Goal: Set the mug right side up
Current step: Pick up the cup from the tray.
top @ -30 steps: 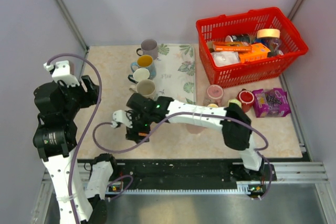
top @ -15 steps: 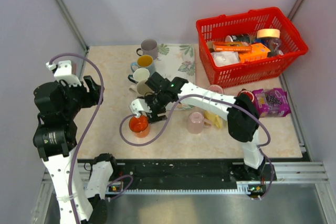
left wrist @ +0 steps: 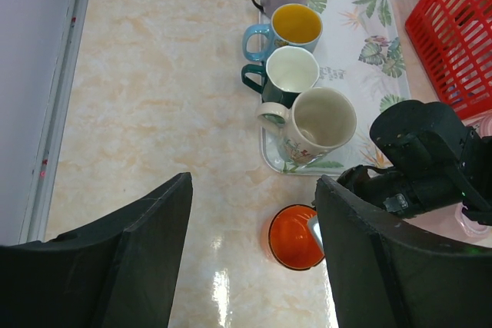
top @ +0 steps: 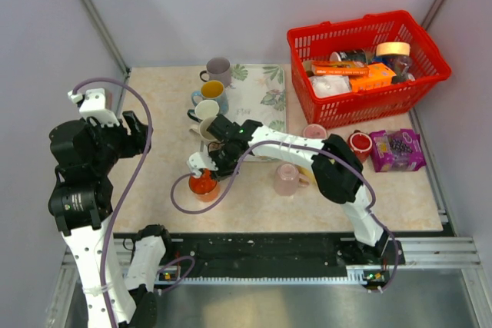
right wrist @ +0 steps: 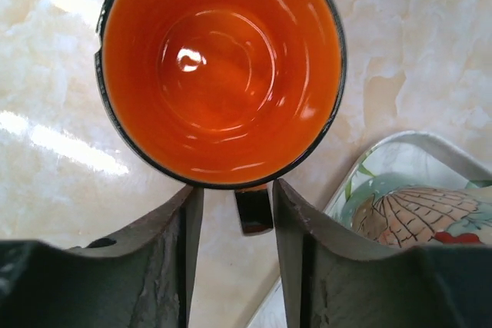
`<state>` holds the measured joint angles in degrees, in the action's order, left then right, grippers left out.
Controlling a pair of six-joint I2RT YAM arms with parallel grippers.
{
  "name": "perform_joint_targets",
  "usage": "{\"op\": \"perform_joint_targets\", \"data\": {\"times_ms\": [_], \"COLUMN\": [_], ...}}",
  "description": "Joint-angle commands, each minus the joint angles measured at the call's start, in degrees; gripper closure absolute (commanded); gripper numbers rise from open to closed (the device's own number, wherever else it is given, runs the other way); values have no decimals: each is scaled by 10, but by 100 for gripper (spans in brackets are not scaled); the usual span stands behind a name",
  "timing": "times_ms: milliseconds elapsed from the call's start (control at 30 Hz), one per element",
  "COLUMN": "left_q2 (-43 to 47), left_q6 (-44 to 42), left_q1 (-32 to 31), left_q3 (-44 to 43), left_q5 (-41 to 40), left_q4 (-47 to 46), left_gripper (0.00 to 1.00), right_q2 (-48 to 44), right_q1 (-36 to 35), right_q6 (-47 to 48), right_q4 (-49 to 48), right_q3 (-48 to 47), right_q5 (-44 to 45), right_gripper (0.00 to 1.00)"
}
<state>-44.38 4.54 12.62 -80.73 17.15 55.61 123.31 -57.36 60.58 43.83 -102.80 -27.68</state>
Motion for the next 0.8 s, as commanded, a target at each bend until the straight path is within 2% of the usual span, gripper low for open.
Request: {"op": "perform_joint_targets", "data": {"times_ms": [0, 167, 500, 633, 767], "left_q2": [-3, -6, -19, -32, -42], "left_q6": [-3, -4, -7, -8, -21], "left_q1": [3, 3, 3, 3, 3], "left_q3": [2, 8, 12, 11, 42], "left_q5": [10, 13, 17, 20, 28], "left_q4": [-25, -31, -52, -75, -107], "left_gripper": [30, 30, 30, 30, 31], "right_q2": [-7, -35, -216, -260, -244], "right_q1": [-14, -20, -4, 42, 110], "right_q6": [-42, -61, -85, -111, -122], "right_q4": [-43, -54, -28, -27, -26], "right_q3": [10, 42, 70, 47, -9], "right_q5": [-2, 2, 1, 20, 31], "right_gripper": [67, 99, 100, 100, 100]}}
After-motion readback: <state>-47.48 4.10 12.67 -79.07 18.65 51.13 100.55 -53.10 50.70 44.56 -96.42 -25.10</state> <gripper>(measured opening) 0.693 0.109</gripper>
